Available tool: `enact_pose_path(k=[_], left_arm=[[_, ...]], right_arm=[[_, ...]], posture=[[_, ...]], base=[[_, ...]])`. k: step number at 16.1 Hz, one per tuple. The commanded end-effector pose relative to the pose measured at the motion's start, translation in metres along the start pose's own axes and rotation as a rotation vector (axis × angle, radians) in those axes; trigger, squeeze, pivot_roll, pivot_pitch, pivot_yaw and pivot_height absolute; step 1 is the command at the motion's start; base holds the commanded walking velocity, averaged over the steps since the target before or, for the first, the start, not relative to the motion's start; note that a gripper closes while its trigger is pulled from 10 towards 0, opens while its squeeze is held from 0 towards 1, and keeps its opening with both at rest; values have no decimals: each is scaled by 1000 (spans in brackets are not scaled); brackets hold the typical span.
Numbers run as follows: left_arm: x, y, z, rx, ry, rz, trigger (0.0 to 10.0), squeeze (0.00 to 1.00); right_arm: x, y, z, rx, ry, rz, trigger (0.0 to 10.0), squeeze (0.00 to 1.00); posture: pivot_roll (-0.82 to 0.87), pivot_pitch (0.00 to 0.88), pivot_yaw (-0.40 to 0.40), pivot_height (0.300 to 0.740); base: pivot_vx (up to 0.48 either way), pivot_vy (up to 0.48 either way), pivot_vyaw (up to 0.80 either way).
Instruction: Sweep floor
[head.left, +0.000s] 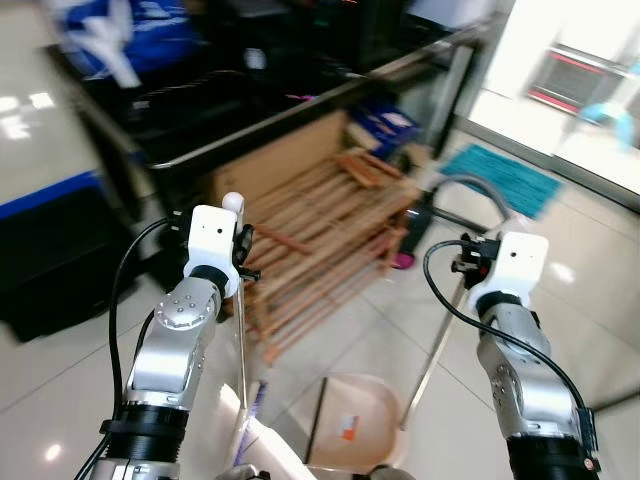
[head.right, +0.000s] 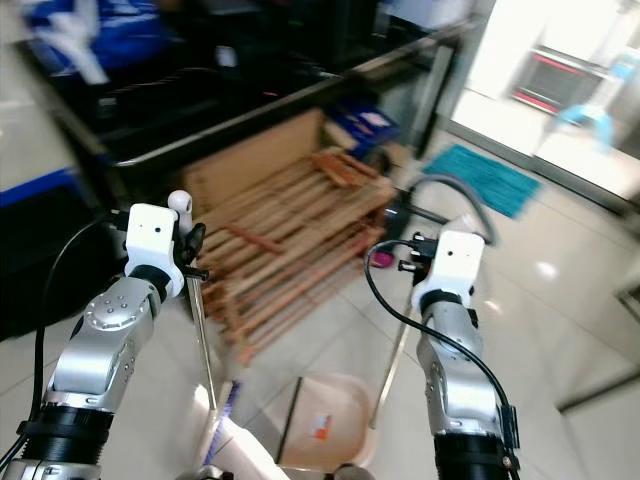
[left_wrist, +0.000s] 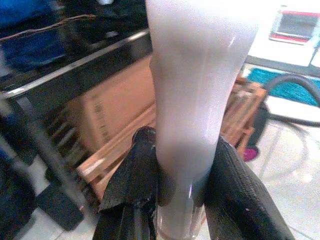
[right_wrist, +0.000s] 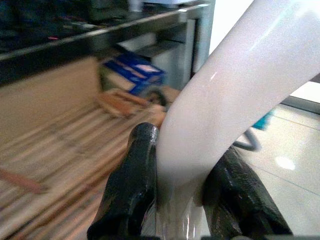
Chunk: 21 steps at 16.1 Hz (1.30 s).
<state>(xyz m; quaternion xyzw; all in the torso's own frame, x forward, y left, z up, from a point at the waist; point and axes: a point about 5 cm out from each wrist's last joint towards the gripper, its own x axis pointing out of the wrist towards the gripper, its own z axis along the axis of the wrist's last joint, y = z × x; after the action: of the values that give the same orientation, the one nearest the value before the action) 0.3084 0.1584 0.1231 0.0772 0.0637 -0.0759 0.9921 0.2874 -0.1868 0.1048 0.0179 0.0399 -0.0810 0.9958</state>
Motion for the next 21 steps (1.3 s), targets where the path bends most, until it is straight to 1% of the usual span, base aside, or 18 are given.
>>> enact_pose_path(k=[1, 2, 3, 4, 5, 6, 8, 9, 10, 11, 12, 13, 15, 16, 17, 18, 20, 21], left_arm=[[-3, 0, 9, 77, -44, -1, 10000, 0], [-3, -2, 8, 71, -46, -21, 10000, 0], [-3, -4, 6, 28, -19, -57, 10000, 0], [-4, -4, 5, -5, -15, -64, 10000, 0], [-5, -1, 1, -17, 10, -51, 10000, 0], [-6, 1, 0, 27, 14, -45, 10000, 0], [-8, 3, 3, 87, -42, -25, 10000, 0], [-10, 3, 1, 63, -44, -29, 10000, 0], [-13, 6, -4, 63, -26, -1, 10000, 0], [-14, 7, -5, 70, -18, 7, 10000, 0], [-13, 7, -3, 47, -36, -6, 10000, 0], [-11, 5, 1, 43, -64, -24, 10000, 0], [0, -9, 11, 62, -114, -97, 10000, 0], [3, -12, 14, 56, -126, -78, 10000, 0], [4, -12, 14, 51, -124, -75, 10000, 0], [1, -14, 10, 60, -108, -103, 10000, 0], [-2, -14, 12, 47, -125, -129, 10000, 0], [-1, -11, 12, 31, -125, -113, 10000, 0]], right_arm=[[-4, -4, 3, -13, -12, -26, 0, 0], [-6, -6, -1, -47, 8, -40, 10000, 0], [-7, -7, -2, -44, 12, -39, 10000, 0], [-7, -7, -2, -40, 11, -38, 10000, 0], [-7, -8, 0, -53, 8, -43, 10000, 0], [-6, -8, 1, -62, 6, -45, 10000, 0], [-6, -10, 4, -100, 0, -61, 10000, 0], [-6, -9, 9, -106, -24, -60, 10000, 0], [-7, -9, 16, -104, -66, -70, 10000, 0], [-8, -9, 19, -83, -85, -68, 10000, 0], [-7, -11, 33, -50, -156, -106, 10000, 0], [-7, -12, 39, -59, -181, -123, 10000, 0], [-6, -22, 53, -62, -232, -208, 10000, 0], [-6, -23, 54, -64, -221, -212, 10000, 0], [-6, -23, 53, -71, -212, -207, 10000, 0], [-7, -20, 44, -58, -167, -188, 10000, 0], [-6, -20, 37, -115, -157, -208, 10000, 0], [-6, -20, 36, -65, -140, -206, 10000, 0]], posture=[[32, 7, -3, 740], [31, 6, -2, 740], [28, 12, -2, 740], [27, 12, -2, 740], [26, 13, -1, 740], [27, 15, -2, 740], [30, 21, -2, 740], [30, 37, -4, 740], [27, 36, -3, 740], [25, 36, 5, 740], [20, 39, 19, 740], [10, 28, 35, 740], [-4, 16, 49, 740], [-17, 16, 50, 740], [-18, 20, 48, 740], [-18, 20, 35, 740], [-17, 19, 31, 740], [-15, 20, 31, 740]], base=[[0, 0, -800], [0, 0, -800], [0, 0, -800], [0, 0, -800], [0, 0, -800], [0, 0, -800], [0, 0, -800], [0, 0, -800], [0, 0, -800], [0, 0, -800], [0, 0, -800], [0, 0, -800], [0, 0, -800], [0, 0, -800], [0, 0, -800], [0, 0, -800], [0, 0, -800], [0, 0, -800]])
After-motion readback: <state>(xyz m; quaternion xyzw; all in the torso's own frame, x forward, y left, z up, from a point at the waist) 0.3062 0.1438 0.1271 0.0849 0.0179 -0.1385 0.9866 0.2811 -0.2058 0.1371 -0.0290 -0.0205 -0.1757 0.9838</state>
